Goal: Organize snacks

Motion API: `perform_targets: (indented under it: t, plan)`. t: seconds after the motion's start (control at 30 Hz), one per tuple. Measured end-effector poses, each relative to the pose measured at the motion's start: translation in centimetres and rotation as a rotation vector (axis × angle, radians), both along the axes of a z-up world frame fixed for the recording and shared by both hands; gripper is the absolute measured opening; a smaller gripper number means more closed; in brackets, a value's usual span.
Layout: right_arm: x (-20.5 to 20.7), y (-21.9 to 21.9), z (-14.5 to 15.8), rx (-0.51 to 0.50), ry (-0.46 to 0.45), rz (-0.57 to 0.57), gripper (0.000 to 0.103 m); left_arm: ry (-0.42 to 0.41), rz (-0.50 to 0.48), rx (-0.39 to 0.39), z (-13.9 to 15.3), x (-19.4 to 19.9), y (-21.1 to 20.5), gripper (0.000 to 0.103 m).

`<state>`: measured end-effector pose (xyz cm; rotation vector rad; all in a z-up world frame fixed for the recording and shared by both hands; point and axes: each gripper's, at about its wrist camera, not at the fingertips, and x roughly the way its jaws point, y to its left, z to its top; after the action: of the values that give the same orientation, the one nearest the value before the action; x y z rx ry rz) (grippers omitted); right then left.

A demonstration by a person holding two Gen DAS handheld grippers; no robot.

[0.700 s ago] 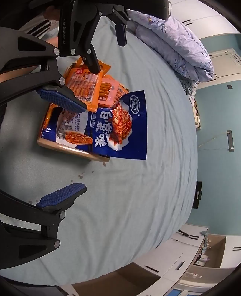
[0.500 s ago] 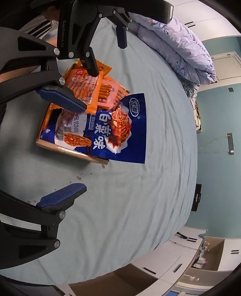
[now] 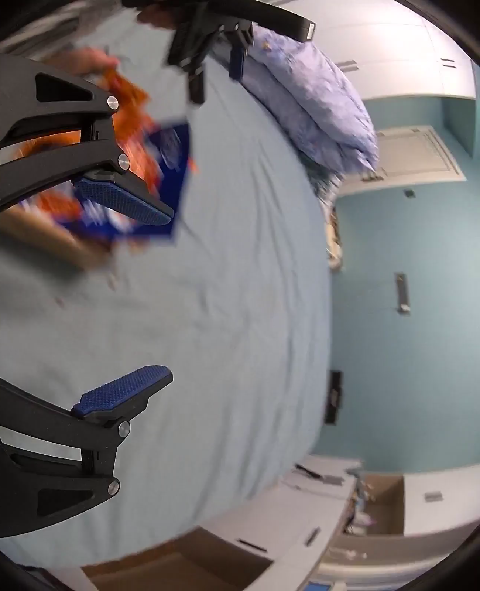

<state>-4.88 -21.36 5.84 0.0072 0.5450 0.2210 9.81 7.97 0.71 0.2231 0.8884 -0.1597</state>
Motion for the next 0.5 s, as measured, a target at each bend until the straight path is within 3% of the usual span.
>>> perform_targets:
  t: [0.07, 0.13, 0.23, 0.37, 0.4, 0.5]
  plan:
    - [0.4, -1.2, -1.0, 0.012, -0.047, -0.028, 0.078, -0.028, 0.009, -0.029, -1.1, 1.5, 1.8, 0.103]
    - [1.1, -2.0, -2.4, -0.023, -0.051, -0.052, 0.085, -0.034, -0.007, -0.031, -2.6, 2.8, 2.9, 0.103]
    - [4.2, -2.7, -6.0, -0.065, 0.095, -0.046, 0.097, -0.004, -0.061, -0.016, -5.3, 3.7, 2.9, 0.103]
    - [5.6, -3.0, -9.2, -0.161, 0.128, -0.064, 0.098, 0.043, -0.107, 0.029, -8.7, 5.0, 2.2, 0.103]
    - [5.9, -2.8, -9.9, -0.179, 0.143, -0.053, 0.103, 0.055, -0.107, 0.033, -9.5, 5.2, 2.1, 0.103]
    - [6.8, -2.0, -11.4, -0.189, 0.208, -0.034, 0.103, 0.112, -0.12, 0.029, -11.6, 5.7, 1.3, 0.103]
